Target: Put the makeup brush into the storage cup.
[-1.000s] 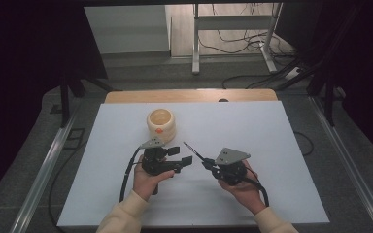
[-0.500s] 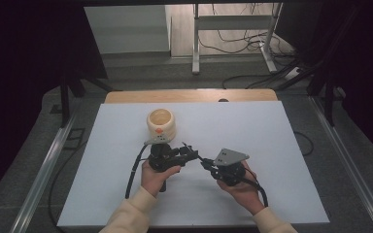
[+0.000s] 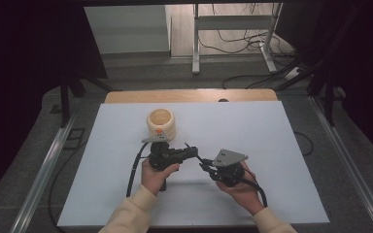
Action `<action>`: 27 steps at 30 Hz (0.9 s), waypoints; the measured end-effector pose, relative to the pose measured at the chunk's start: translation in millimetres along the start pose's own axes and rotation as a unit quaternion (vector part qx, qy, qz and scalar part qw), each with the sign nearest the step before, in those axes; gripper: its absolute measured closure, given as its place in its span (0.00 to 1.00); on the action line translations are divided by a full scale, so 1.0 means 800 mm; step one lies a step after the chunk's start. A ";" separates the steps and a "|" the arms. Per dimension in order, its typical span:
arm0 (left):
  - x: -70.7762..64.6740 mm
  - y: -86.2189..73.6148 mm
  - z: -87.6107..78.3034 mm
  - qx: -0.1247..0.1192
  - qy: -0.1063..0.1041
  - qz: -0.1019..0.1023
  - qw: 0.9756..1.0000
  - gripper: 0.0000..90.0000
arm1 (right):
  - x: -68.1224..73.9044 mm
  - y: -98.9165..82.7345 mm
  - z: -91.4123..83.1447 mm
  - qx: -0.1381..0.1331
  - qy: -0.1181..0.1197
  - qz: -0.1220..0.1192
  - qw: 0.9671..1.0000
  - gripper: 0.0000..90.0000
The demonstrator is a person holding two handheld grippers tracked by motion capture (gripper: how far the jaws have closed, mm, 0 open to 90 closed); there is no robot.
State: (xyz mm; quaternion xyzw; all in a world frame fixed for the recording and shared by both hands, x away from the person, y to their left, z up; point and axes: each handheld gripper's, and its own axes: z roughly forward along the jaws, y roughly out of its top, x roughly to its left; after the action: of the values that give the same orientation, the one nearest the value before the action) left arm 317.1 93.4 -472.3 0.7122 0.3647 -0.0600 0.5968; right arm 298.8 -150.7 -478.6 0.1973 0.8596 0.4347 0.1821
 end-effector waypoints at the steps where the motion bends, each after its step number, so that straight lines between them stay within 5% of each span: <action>1: 0.000 0.001 -0.002 -0.003 0.002 0.000 1.000 0.93 | -0.001 0.000 -0.001 -0.001 -0.001 0.002 1.000 0.81; 8: -0.001 0.003 -0.011 -0.011 0.009 0.005 1.000 0.93 | -0.008 -0.002 -0.007 -0.006 0.001 0.041 0.999 0.49; 27: -0.004 0.009 -0.025 -0.015 0.022 0.024 0.999 0.93 | -0.023 -0.016 -0.026 0.008 -0.008 0.078 0.997 0.25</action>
State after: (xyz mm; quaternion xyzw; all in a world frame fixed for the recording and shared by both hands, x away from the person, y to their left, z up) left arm 311.8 109.2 -459.6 0.7125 0.3619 -0.0245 0.6006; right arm 302.1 -180.6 -474.8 0.2686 0.8435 0.4392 0.1533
